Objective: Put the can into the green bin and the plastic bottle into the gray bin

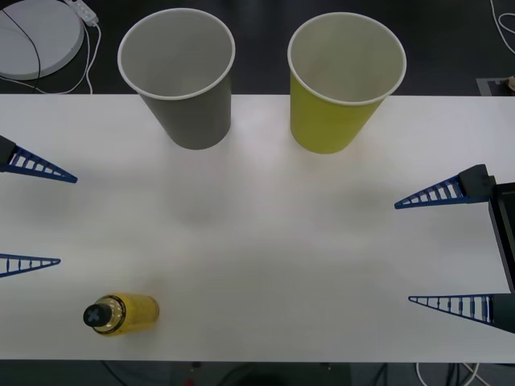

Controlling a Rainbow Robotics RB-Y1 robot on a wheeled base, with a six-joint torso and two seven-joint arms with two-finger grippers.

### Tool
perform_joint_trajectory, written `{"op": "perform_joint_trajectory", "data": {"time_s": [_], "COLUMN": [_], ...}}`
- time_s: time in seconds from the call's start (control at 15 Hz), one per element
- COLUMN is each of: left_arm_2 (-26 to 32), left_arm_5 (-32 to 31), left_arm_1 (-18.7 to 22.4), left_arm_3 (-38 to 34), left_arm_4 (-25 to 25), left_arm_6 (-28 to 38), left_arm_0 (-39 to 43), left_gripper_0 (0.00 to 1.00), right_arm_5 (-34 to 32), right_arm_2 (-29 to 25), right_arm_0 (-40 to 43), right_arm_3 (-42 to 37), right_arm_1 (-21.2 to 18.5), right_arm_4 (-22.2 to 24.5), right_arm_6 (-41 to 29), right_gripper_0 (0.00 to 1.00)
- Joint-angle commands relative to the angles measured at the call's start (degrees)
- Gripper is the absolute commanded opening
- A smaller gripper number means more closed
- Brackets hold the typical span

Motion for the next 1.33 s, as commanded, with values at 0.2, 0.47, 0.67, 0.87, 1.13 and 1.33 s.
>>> {"op": "perform_joint_trajectory", "data": {"time_s": [0.2,0.47,0.67,0.87,1.13,1.33], "left_arm_2": [0.0,0.0,0.0,-0.09,0.0,0.0], "left_arm_5": [-7.0,-7.0,-6.92,-6.83,-6.74,-6.74], "left_arm_1": [-0.06,-0.06,-0.59,-1.56,-1.73,-1.73], "left_arm_3": [7.37,10.97,13.61,15.8,19.06,22.13], "left_arm_4": [0.82,3.37,3.98,4.33,4.42,4.68], "left_arm_6": [-8.51,-18.88,-26.88,-32.68,-39.01,-41.2], "left_arm_0": [0.89,7.48,11.61,14.77,18.73,21.63], "left_gripper_0": [1.0,1.0,1.0,1.0,1.0,1.0], "right_arm_5": [-0.01,-0.01,-0.01,-0.01,-0.01,-0.01], "right_arm_2": [0.0,0.0,0.0,0.0,0.0,0.0], "right_arm_0": [0.0,0.0,0.0,0.0,0.0,0.0], "right_arm_3": [-0.01,-0.01,-0.01,-0.01,-0.01,-0.01], "right_arm_1": [0.0,0.0,0.0,0.0,0.0,0.0], "right_arm_4": [0.0,0.0,0.0,0.0,0.0,0.0], "right_arm_6": [0.0,0.0,0.0,0.0,0.0,0.0], "right_gripper_0": [1.0,1.0,1.0,1.0,1.0,1.0]}}
